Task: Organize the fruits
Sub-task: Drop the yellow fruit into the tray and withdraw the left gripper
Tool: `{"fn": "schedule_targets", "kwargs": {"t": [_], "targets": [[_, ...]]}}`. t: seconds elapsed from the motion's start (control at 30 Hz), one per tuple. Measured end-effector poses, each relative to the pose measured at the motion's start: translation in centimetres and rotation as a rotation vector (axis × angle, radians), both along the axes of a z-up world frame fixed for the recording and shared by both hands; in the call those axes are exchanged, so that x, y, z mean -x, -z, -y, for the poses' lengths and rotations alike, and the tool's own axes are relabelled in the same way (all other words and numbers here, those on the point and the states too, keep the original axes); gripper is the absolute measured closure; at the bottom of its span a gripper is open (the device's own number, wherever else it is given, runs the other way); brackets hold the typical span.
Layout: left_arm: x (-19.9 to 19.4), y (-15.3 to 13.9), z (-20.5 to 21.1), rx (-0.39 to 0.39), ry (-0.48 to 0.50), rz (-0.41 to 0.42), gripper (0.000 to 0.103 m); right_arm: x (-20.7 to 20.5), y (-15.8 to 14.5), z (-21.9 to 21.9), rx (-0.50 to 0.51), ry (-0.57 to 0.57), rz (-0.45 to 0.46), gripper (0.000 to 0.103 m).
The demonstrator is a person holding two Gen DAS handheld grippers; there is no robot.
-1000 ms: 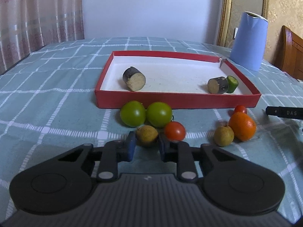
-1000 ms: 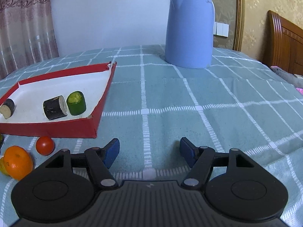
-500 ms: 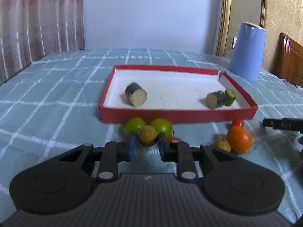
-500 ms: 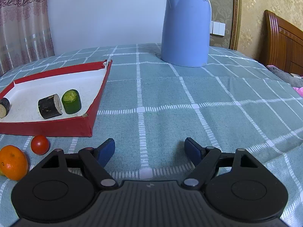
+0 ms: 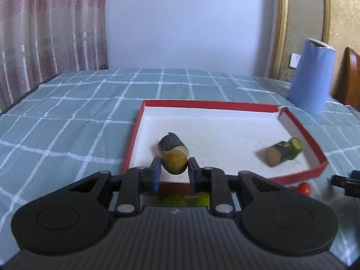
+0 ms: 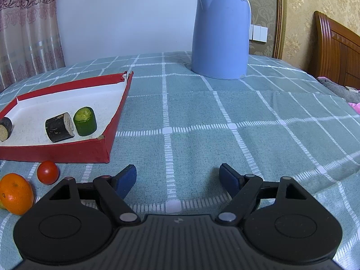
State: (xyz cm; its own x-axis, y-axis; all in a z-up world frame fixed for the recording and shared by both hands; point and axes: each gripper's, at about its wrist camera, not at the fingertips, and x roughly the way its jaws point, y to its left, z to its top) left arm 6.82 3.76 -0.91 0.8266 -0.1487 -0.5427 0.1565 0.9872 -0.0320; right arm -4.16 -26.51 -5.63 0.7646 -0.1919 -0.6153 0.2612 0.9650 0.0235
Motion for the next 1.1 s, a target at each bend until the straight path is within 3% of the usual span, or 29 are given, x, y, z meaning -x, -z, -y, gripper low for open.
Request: {"fn": "schedule_targets", "kwargs": {"t": [0.3,0.53,0.67,0.73,0.83,0.97,1.1], "targets": [[-2.6,1.6,0.1,-0.015,-0.007,-0.069,0.08,0.0,0.0,0.0,0.0,0.0,0.0,0.022],[-3.9,2.4,0.6,-0.075,-0.033,-0.08,0.08,0.0,0.0,0.0,0.0,0.0,0.001,0.022],[-3.5,2.1,0.3,-0.061,-0.025,-0.073,0.08,0.0,0.0,0.0,0.0,0.0,0.001,0.022],[-3.4,2.0,0.3,-0.061,-0.013,-0.074,0.076,0.0,0.0,0.0,0.001,0.0,0.001,0.022],[-2.7,1.7,0.4,-0.1,-0.011,-0.059,0.063,0.0,0.0,0.0,0.001,0.0,0.001,0.021],[-1.3,0.3,0.2,-0.085,0.018,-0.029,0.05,0.0,0.0,0.0,0.001,0.0,0.0,0.021],[0.5,-0.6,-0.1,-0.078,0.02,-0.003,0.047,0.0,0.1,0.0,0.0,-0.001,0.001,0.021]]}}
